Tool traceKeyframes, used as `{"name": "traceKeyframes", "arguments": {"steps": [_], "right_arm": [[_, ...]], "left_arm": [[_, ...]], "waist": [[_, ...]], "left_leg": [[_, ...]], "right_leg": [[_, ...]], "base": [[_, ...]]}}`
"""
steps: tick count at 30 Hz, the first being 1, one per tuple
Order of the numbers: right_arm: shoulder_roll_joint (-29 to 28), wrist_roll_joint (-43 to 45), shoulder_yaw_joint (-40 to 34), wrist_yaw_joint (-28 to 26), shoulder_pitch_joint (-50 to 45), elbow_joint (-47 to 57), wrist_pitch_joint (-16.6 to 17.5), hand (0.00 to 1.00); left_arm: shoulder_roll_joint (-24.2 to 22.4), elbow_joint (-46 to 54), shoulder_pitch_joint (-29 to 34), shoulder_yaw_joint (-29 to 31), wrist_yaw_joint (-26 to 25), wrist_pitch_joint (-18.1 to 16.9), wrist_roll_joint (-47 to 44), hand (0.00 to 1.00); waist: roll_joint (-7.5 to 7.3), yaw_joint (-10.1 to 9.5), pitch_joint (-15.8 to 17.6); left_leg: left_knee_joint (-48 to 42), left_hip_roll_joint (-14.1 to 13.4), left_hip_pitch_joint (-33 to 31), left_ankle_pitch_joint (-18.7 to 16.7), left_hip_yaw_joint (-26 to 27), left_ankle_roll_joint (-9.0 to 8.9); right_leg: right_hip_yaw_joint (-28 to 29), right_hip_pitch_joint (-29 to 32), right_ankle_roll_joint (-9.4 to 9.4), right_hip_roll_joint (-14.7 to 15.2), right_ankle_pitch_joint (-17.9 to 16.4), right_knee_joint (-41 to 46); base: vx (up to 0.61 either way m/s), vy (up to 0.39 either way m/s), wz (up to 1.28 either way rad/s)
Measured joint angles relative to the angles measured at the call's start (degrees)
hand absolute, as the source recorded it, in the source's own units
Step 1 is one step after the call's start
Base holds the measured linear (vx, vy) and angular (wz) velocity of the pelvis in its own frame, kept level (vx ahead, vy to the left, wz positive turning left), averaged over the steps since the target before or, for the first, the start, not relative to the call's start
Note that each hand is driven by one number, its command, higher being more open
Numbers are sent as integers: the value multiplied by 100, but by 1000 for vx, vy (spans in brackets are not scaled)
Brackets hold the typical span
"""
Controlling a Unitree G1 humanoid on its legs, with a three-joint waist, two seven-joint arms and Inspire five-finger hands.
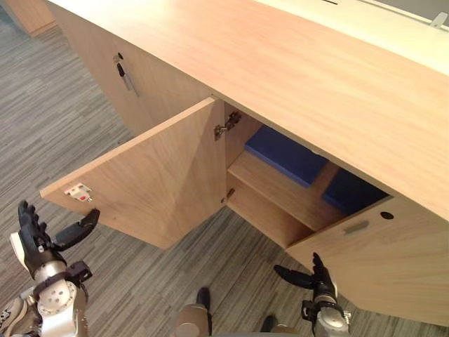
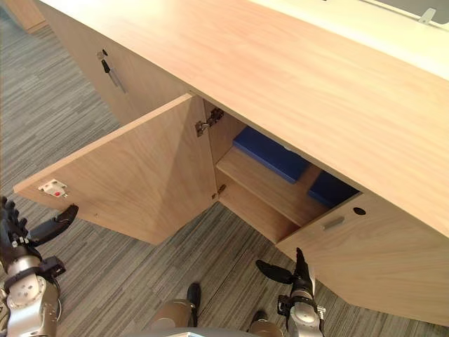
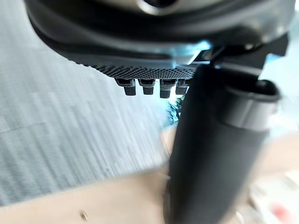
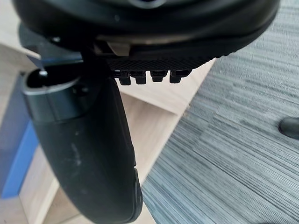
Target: Walk over to the cabinet, pick up the folder, carry it to the office cabinet, place the folder inside the office cabinet, then close the office cabinet door
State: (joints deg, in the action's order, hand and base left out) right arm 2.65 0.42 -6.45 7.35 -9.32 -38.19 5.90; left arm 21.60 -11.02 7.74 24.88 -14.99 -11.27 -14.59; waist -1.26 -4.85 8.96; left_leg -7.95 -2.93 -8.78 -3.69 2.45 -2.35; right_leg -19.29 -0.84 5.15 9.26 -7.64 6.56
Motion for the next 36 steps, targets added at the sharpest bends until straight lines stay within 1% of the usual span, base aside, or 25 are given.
{"name": "traceKeyframes", "arguments": {"steps": [2, 4, 7, 10, 13, 15, 18, 19, 20, 21, 22, 23, 24, 25, 26, 27, 28, 29, 30, 31, 32, 33, 34, 35, 36], "right_arm": [[15, -7, 75, -53, 14, -45, 0, 100], [28, -10, 82, -71, -13, -83, 0, 100], [86, -56, 83, -98, -20, -168, -7, 100], [77, -61, 101, -114, -8, -174, -7, 100], [41, -66, 89, -108, -15, -178, -7, 100], [-24, -60, -25, -70, -39, -192, -7, 100], [-71, -53, -101, -9, -62, -217, -6, 100], [-80, -52, -99, -4, -53, -217, -6, 100], [-110, -51, -99, 18, -36, -215, -7, 100], [-115, -51, -80, 26, -30, -220, -9, 100], [-125, -51, -55, 27, -39, -223, -11, 100], [-151, -54, -5, 36, -88, -219, -12, 100], [-174, -57, 65, 54, -122, -225, -9, 100], [-144, -59, 93, 63, -129, -226, -10, 100], [-99, -61, 159, 76, -144, -222, -14, 100], [-118, -62, 225, 92, -169, -178, -13, 100], [-175, -62, 249, 96, -162, -180, -11, 100], [-162, -62, 305, 124, -150, -192, -7, 100], [-111, -62, 413, 136, -114, -243, -49, 100], [-110, -60, 462, 149, -140, -230, -50, 100], [-118, -61, 514, 142, -142, -216, -52, 100], [-112, -61, 543, 131, -132, -185, -72, 100], [-116, -61, 539, 175, -153, -169, -72, 100], [-108, -61, 537, 182, -165, -169, -72, 100], [-70, -61, 518, 190, -172, -174, -79, 100]], "left_arm": [[10, 179, -43, -249, 108, -91, -24, 100], [-68, 164, -77, -246, 2, -105, -45, 100], [-135, 165, -16, -411, -8, -141, -21, 100], [-456, 203, 151, -503, -19, -264, -12, 100], [-961, 491, 680, -796, -25, -332, -8, 100], [-1262, 796, 1131, -1183, -25, -394, -6, 100], [-1480, 910, 1511, -1883, -14, -522, 7, 100], [-1504, 911, 1540, -2007, -10, -534, 7, 100], [-1512, 909, 1581, -2265, -7, -542, 12, 100], [-1505, 903, 1608, -2501, 2, -513, 65, 100], [-1495, 896, 1653, -2628, 24, -498, 109, 100], [-1474, 852, 1736, -2860, 110, -479, 132, 100], [-1439, 726, 1750, -3080, 194, -457, 150, 100], [-1447, 624, 1758, -3220, 203, -445, 154, 100], [-1435, 500, 1763, -3496, 236, -387, 158, 100], [-1335, 385, 1728, -3761, 405, -327, 252, 100], [-1286, 342, 1683, -3903, 477, -301, 311, 100], [-1307, 183, 1522, -4234, 556, -193, 367, 100], [-1309, 7, 1328, -4525, 644, -65, 479, 100], [-1305, -113, 1180, -4683, 703, -3, 540, 100], [-1323, -232, 932, -4890, 722, 89, 628, 100], [-1350, -290, 629, -5038, 811, 184, 741, 100], [-1351, -299, 251, -5201, 883, 235, 809, 100], [-1364, -305, 173, -5217, 891, 236, 823, 100], [-1434, -318, -70, -5224, 897, 249, 909, 100]], "waist": [[9, 7, -7], [5, 12, -47], [18, 6, -87], [49, 4, -119], [52, -9, -121], [52, -22, -121], [59, -38, -125], [59, -39, -124], [54, -39, -126], [89, -32, -117], [97, -30, -118], [30, -1, -118], [9, 23, -115], [52, 26, -122], [74, 83, -130], [81, 219, -165], [-79, 316, -136], [-3, 367, -168], [16, 460, -165], [45, 519, -189], [85, 626, -219], [86, 768, -226], [-1, 937, -272], [-15, 978, -282], [6, 1089, -280]], "left_leg": [[196, -104, 131, 88, -10, -63], [327, -184, 214, 144, -8, -102], [493, -209, 304, 253, -4, -110], [625, -206, 372, 363, 55, -103], [682, -190, 382, 450, 165, -78], [782, -140, 380, 571, 207, -31], [1010, 21, 381, 779, 202, 38], [1086, 47, 378, 820, 201, 4], [1286, 107, 381, 950, 192, 3], [1328, 127, 330, 989, 149, -13], [1329, 134, 331, 996, 136, -24], [1330, 188, 324, 979, 141, -50], [1068, 263, 290, 995, 169, 42], [926, 250, 302, 911, 173, 53], [1143, 278, 369, 855, 290, 102], [1339, 368, 363, 796, 363, -3], [1139, 462, 252, 816, 442, 60], [283, 471, 83, 521, 551, 406], [590, 464, 315, 265, 849, 329], [759, 456, 382, 268, 1010, 324], [904, 437, 431, 273, 1166, 321], [982, 427, 439, 274, 1316, 320], [1003, 497, 443, 274, 1557, 318], [1008, 527, 443, 274, 1580, 319], [1028, 571, 452, 274, 1661, 318]], "right_leg": [[62, -18, -118, -108, 81, -4], [126, -53, -182, -168, 145, -52], [238, -77, -166, -180, 187, -114], [362, -81, -147, -183, 293, -185], [500, -24, -113, -170, 456, -265], [549, 15, -69, -157, 572, -342], [623, 80, -24, -20, 587, -397], [652, 116, -12, 1, 577, -404], [705, 203, 94, 49, 508, -402], [711, 305, 123, 62, 425, -340], [732, 323, 128, 64, 419, -302], [837, 347, 145, 107, 394, -287], [960, 396, 144, 187, 388, -289], [1043, 408, 153, 172, 394, -306], [1228, 449, 154, 120, 395, -364], [1387, 580, 125, 167, 379, -381], [1477, 710, 47, 320, 372, -378], [1679, 855, 22, 362, 422, -393], [2004, 887, 21, 283, 458, -508], [2083, 930, 1, 256, 463, -441], [2135, 1085, -4, 162, 512, -307], [2193, 1204, -28, -14, 614, -153], [2304, 1215, -34, -174, 680, -163], [2437, 1214, -63, -196, 718, -189], [2587, 1277, 15, -205, 776, -221]], "base": [[4, -56, -3], [0, -15, -3], [-21, -8, 2], [-51, 17, -9], [-119, 45, -19], [-144, 47, -11], [-205, 61, 3], [-236, 59, 6], [-254, 53, 10], [-253, 47, 10], [-230, 58, 10], [-165, 101, -3], [-116, 120, -16], [-42, 117, -37], [-57, 100, -34], [-91, 113, -22], [-99, 179, -35], [14, 234, -85], [28, 236, -109], [17, 179, -105], [-75, 133, -85], [-97, 134, -103], [-78, 95, -84], [-52, 49, -70], [-15, 43, -79]]}}
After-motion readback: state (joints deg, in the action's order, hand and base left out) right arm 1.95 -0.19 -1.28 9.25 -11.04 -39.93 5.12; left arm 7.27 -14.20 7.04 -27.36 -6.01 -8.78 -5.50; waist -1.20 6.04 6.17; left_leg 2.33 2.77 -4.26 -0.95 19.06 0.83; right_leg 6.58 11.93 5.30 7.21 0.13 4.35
